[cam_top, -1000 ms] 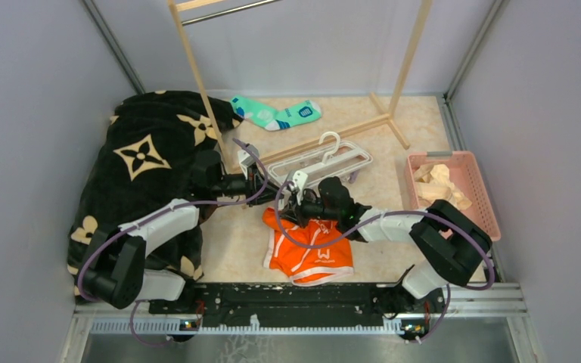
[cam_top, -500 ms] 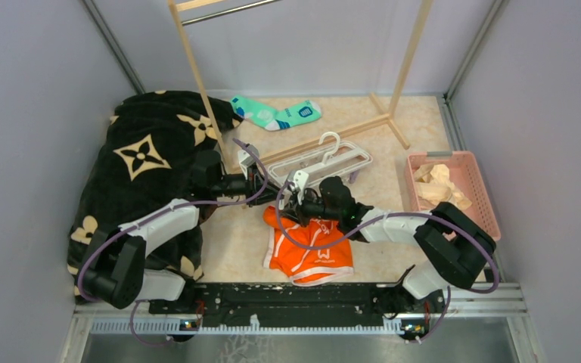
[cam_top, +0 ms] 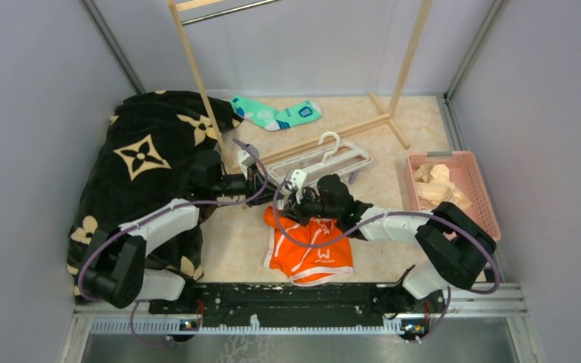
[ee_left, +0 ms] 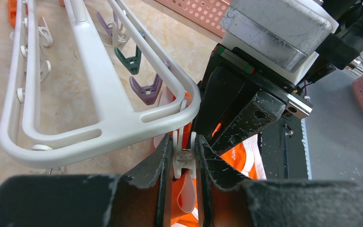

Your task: Clip the underwear to the hanger

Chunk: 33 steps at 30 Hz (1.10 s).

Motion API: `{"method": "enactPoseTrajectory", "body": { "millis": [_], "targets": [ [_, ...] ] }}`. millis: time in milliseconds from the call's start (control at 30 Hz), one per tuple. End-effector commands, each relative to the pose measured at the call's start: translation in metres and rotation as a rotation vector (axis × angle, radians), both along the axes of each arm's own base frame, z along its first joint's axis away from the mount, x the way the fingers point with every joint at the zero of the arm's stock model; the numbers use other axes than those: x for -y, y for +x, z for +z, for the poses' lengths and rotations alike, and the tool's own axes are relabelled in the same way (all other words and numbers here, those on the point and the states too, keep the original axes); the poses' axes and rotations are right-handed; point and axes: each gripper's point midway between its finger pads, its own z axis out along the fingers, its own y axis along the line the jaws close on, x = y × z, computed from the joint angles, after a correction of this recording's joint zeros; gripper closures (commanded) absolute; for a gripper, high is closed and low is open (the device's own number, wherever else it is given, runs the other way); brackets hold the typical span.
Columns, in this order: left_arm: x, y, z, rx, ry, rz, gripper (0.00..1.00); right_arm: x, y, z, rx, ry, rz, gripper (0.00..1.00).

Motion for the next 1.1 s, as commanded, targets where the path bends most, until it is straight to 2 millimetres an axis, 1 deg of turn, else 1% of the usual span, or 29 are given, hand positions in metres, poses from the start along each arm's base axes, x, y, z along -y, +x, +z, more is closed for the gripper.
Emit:
{"method": "enactPoseTrajectory", "body": {
  "millis": [0,300,700,867,1000,1067],
  "targets": [
    [0.004,-0.005,0.008,0.023,-0.016,-0.047,1.00,-0.008,0.017,0.042,0.078,0.086,-0.015,1.00],
    [0.003,-0.004,0.008,0.027,-0.012,-0.043,1.00,-0.009,0.012,0.053,0.087,0.111,0.012,1.00],
    [0.003,-0.004,0.006,0.028,-0.008,-0.044,1.00,-0.001,0.006,0.062,0.068,0.125,0.023,1.00],
    [0.003,-0.005,0.008,0.032,-0.009,-0.045,1.00,-0.001,0.002,0.055,0.048,0.104,0.045,1.00],
    [0.003,-0.004,0.009,0.039,-0.012,-0.042,1.00,-0.006,-0.008,0.042,0.002,0.079,0.119,1.00],
    [0.003,-0.003,0.009,0.040,-0.010,-0.040,1.00,-0.008,-0.016,0.040,-0.015,0.081,0.164,1.00]
  ]
}}
